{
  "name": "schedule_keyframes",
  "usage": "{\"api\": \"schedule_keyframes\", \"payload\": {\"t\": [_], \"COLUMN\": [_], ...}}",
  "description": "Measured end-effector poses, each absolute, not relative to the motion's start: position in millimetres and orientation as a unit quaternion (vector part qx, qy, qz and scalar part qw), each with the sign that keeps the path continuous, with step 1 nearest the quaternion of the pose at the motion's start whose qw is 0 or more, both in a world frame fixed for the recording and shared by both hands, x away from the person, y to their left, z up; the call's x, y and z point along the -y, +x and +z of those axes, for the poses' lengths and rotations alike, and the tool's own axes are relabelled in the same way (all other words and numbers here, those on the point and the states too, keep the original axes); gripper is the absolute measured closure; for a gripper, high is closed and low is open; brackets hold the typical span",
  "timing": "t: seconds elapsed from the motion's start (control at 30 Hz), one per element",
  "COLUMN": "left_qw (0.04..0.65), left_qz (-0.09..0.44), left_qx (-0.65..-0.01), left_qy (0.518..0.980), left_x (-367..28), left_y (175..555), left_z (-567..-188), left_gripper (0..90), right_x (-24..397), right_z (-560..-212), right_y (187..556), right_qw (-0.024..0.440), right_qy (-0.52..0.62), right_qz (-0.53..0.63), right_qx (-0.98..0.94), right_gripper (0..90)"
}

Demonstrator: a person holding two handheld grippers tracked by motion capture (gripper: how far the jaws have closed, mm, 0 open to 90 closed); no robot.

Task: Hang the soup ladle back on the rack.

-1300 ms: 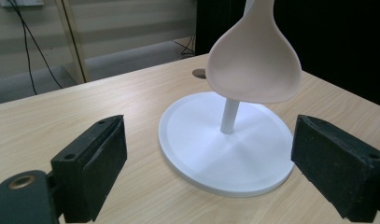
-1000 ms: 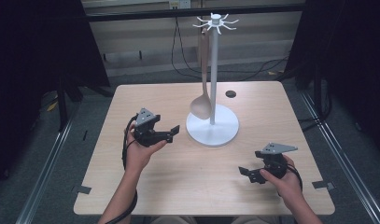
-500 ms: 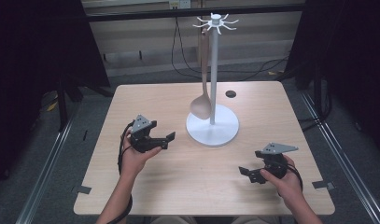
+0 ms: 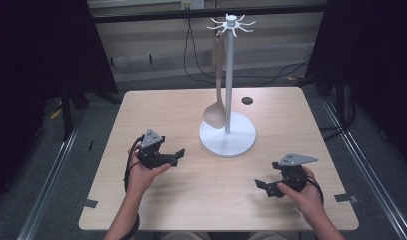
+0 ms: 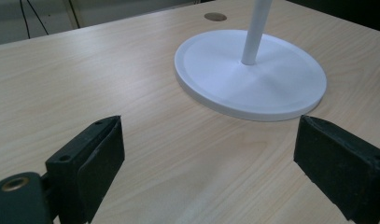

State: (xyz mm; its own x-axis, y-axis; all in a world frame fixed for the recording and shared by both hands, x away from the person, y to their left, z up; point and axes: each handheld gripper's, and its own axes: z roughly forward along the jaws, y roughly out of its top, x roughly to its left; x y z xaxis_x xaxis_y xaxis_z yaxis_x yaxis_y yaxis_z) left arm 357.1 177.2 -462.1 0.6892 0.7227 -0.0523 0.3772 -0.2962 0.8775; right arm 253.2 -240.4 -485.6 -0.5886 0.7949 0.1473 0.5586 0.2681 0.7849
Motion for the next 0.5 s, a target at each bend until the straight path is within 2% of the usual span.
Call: {"api": "schedule_keyframes", "payload": {"t": [0.5], "left_qw": [0.475], "left_qz": [0.167], "left_qx": [-0.361], "left_qy": [0.785], "left_x": [-177.5], "left_y": [356.6], "left_z": [-468.1], "left_gripper": [8.6], "right_x": [236.9], "right_z": [-487.8], "right_y": [252.9], "right_qw": [0.142], "right_qy": [0.422], "right_qz": [0.419], "right_qx": [-0.792], "right_gripper": [4.1]}}
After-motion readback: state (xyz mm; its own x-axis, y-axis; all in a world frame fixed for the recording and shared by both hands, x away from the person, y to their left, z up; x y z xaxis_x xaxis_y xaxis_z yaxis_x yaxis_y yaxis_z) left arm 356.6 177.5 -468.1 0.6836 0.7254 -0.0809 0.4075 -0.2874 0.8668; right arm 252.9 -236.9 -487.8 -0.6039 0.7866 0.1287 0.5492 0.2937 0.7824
